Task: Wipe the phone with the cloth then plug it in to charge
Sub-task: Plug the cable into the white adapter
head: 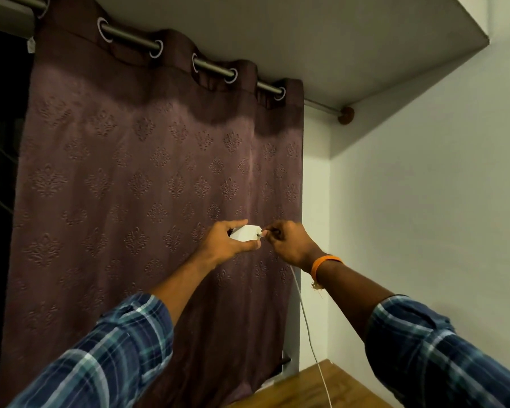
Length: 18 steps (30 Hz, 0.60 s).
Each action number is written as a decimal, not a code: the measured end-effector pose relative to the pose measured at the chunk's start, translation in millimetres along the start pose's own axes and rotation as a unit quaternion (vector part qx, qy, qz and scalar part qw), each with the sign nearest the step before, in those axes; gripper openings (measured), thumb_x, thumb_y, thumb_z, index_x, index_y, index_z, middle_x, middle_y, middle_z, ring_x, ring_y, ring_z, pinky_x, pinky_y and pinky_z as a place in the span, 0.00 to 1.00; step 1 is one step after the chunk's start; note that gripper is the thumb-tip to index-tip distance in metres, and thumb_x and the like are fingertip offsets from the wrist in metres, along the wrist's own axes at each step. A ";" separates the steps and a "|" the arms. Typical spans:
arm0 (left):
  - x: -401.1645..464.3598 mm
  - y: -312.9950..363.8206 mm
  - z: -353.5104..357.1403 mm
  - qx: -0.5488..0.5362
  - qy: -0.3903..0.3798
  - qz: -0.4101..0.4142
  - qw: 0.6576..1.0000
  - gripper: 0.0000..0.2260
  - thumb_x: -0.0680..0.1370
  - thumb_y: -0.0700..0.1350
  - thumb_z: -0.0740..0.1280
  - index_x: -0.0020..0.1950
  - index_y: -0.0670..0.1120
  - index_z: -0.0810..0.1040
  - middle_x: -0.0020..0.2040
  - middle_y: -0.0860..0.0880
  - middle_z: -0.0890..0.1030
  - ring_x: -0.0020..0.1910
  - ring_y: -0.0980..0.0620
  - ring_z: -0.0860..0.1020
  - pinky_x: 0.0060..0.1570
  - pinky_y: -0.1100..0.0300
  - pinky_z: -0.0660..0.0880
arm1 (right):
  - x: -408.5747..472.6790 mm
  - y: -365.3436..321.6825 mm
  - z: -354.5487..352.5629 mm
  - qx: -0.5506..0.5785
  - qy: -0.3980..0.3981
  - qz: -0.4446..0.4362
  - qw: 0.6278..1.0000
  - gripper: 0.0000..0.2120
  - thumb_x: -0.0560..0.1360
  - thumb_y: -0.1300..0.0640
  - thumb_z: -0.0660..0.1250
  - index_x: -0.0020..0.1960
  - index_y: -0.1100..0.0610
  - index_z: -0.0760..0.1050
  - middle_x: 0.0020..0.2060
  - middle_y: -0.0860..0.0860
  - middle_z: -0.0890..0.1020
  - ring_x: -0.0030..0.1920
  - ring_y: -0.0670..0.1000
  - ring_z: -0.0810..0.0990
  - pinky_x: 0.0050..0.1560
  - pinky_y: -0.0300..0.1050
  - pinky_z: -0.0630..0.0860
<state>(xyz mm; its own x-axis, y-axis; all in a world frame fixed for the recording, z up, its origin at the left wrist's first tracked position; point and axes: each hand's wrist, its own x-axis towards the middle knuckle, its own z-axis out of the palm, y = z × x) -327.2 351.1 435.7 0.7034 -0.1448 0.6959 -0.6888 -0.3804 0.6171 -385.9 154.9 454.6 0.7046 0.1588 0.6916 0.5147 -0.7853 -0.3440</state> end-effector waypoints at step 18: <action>-8.9 -5.7 7.5 0.034 0.013 -0.026 0.999 0.46 0.53 0.68 0.76 0.67 0.48 0.80 0.63 0.51 0.83 0.52 0.59 0.79 0.36 0.80 0.70 | -13.0 -4.4 7.1 -0.201 -0.043 -0.092 0.974 0.15 0.80 0.63 0.61 0.66 0.63 0.74 0.57 0.60 0.78 0.55 0.60 0.78 0.58 0.49 0.75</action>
<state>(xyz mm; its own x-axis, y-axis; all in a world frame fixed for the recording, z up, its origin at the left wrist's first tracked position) -328.2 347.7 423.3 0.7319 -0.0995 0.6742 -0.6378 -0.4483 0.6263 -393.9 160.6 442.7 0.6663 0.3545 0.6561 0.4152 -0.9071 0.0685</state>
